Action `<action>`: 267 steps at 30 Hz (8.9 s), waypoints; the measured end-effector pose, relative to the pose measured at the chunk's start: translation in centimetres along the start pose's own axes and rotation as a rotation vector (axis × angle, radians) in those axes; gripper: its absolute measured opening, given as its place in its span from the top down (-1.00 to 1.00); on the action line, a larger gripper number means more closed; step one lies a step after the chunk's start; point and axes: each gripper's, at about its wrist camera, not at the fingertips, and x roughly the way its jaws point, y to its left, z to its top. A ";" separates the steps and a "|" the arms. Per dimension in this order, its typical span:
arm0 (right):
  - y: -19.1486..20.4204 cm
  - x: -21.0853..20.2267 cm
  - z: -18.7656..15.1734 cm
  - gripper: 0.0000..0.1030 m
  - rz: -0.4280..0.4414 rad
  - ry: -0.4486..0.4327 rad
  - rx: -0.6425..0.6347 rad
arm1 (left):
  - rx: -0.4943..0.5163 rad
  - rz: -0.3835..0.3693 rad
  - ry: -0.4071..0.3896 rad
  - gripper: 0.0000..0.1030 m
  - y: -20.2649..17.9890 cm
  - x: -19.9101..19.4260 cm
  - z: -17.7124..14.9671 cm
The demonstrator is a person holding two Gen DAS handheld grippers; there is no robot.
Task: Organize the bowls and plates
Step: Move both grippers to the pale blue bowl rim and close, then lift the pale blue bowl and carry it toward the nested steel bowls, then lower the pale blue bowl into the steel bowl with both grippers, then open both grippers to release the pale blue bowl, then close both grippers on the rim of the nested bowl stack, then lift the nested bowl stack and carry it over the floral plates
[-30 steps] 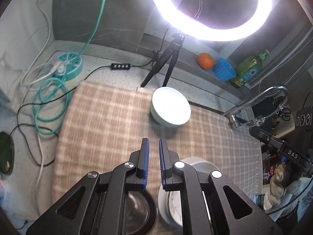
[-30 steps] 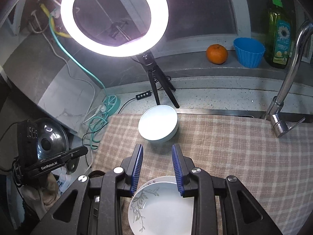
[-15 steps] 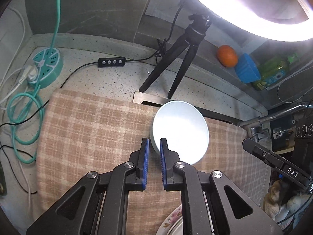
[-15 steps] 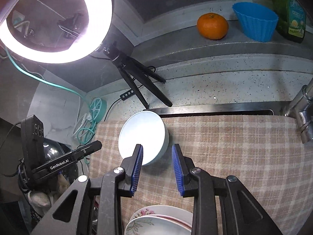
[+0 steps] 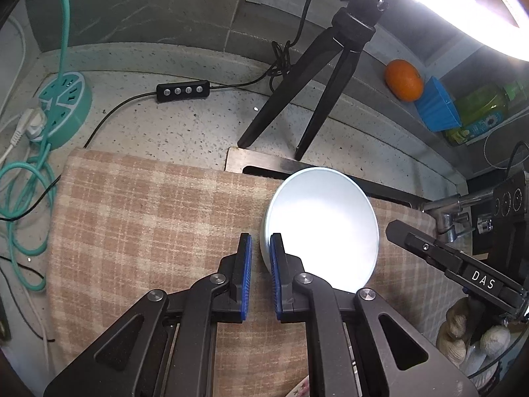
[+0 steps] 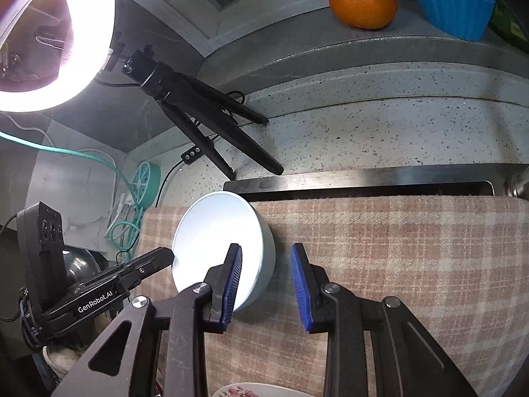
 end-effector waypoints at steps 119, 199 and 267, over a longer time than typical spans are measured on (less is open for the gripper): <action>16.0 -0.9 -20.4 0.87 0.018 0.206 -0.291 | -0.125 -0.039 -0.077 0.88 15.5 -14.8 -21.1; 14.0 -5.7 -20.9 0.32 -0.076 -0.064 -0.413 | -0.205 0.009 -0.234 0.59 18.5 -17.1 -23.7; 14.5 -1.2 -21.5 0.84 -0.055 0.079 -0.308 | -0.140 -0.001 -0.188 0.89 16.6 -14.5 -23.2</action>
